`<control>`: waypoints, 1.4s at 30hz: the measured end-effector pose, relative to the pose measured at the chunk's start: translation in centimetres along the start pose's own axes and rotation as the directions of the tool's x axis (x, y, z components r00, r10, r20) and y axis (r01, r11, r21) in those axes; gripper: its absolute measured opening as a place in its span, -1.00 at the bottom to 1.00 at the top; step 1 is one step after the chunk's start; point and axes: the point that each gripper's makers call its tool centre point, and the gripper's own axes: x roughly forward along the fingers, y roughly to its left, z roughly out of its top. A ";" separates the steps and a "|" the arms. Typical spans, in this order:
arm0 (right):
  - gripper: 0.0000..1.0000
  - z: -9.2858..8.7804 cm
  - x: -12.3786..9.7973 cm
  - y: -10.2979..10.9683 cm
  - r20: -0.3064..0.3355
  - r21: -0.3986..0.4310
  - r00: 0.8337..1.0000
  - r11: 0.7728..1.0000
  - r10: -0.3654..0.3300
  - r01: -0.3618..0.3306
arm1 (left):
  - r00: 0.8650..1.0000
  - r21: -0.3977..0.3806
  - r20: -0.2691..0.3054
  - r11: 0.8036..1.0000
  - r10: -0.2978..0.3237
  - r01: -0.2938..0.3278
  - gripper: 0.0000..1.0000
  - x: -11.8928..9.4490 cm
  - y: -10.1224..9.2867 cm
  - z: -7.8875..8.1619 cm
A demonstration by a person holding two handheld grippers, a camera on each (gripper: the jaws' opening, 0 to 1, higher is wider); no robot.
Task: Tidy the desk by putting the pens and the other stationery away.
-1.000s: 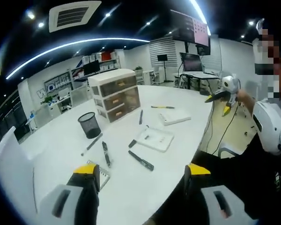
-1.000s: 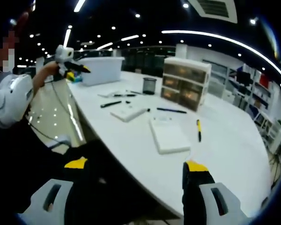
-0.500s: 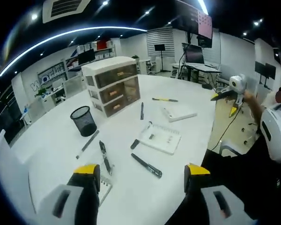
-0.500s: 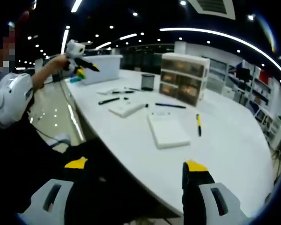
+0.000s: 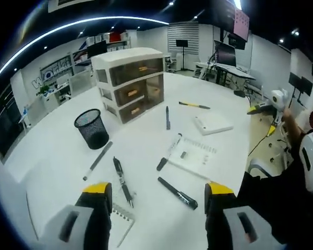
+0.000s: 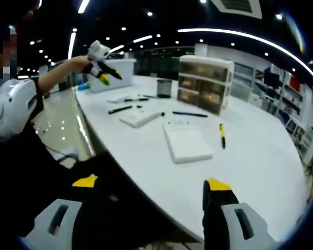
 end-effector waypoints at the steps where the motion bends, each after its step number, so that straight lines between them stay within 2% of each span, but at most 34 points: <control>1: 0.52 0.0 0.0 0.0 -0.001 0.000 1.000 1.000 -0.001 0.001 | 1.000 -0.002 -0.003 1.000 0.001 -0.001 0.43 0.1 0.2 0.1; 12: 0.52 0.0 0.1 -0.2 -0.009 0.001 1.000 1.000 -0.004 0.004 | 0.998 -0.051 -0.056 0.999 0.009 -0.012 0.41 1.8 3.0 1.0; 18: 0.52 0.2 0.4 0.0 -0.014 -0.005 1.000 1.000 0.004 -0.004 | 0.995 -0.106 -0.095 0.994 -0.013 0.003 0.41 2.9 4.5 1.3; 27: 0.51 0.3 0.3 -0.2 -0.018 -0.009 1.000 1.000 -0.004 0.004 | 0.984 -0.103 -0.176 0.995 -0.019 0.001 0.40 4.1 5.1 1.3; 29: 0.51 0.3 0.3 -0.2 -0.018 -0.008 1.000 1.000 -0.004 0.004 | 0.984 -0.101 -0.180 0.995 -0.020 0.002 0.38 4.1 5.1 1.3; 34: 0.51 0.0 0.4 -0.2 -0.023 -0.008 1.000 1.000 -0.003 0.002 | 0.967 -0.084 -0.252 0.996 -0.031 0.011 0.29 5.6 4.7 1.1; 42: 0.50 -0.2 0.2 0.1 -0.021 -0.011 1.000 1.000 0.009 -0.010 | 0.947 -0.085 -0.320 0.996 -0.040 0.014 0.19 6.8 5.4 1.1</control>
